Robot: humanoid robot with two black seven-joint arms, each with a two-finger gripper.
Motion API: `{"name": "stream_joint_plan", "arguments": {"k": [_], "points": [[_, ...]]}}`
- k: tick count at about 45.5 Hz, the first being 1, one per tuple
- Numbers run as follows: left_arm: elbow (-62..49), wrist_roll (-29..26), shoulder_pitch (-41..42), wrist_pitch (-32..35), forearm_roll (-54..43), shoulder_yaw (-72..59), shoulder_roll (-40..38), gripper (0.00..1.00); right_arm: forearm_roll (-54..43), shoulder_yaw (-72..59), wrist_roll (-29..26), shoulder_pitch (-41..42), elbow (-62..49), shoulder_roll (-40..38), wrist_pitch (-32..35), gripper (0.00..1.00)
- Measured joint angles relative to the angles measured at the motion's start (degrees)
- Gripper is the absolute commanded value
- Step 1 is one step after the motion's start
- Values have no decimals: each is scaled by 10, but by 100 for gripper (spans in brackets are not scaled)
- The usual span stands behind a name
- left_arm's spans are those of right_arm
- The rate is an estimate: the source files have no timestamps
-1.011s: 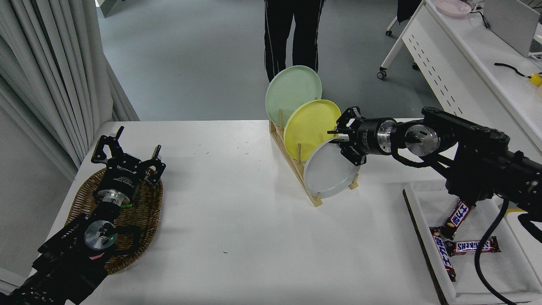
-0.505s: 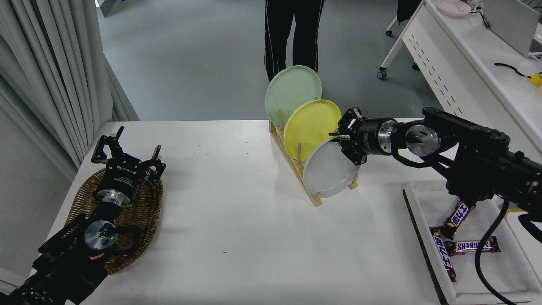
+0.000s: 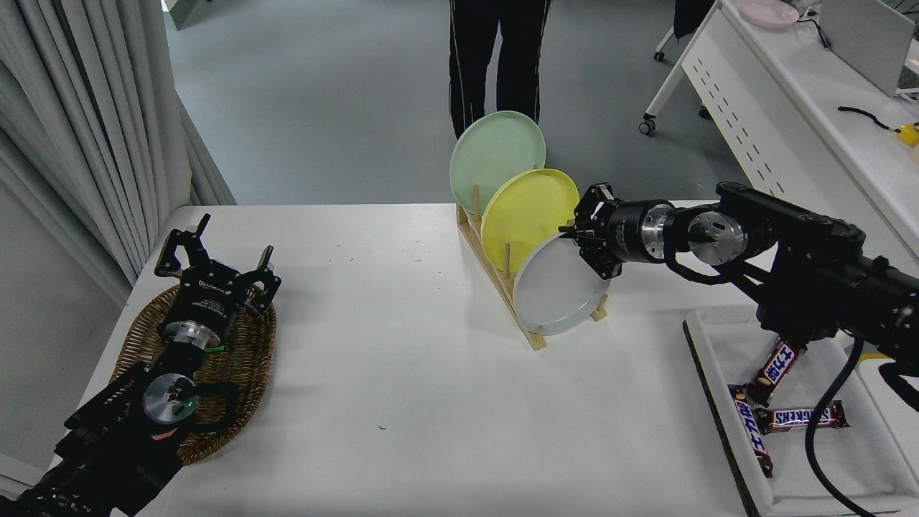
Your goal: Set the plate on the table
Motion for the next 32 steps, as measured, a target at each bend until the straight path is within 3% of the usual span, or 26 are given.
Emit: {"name": "stream_joint_plan", "arguments": {"k": [32], "points": [[0, 0, 0, 0, 0, 0, 0, 100, 0, 15, -11, 11, 8, -11, 8, 0]]}}
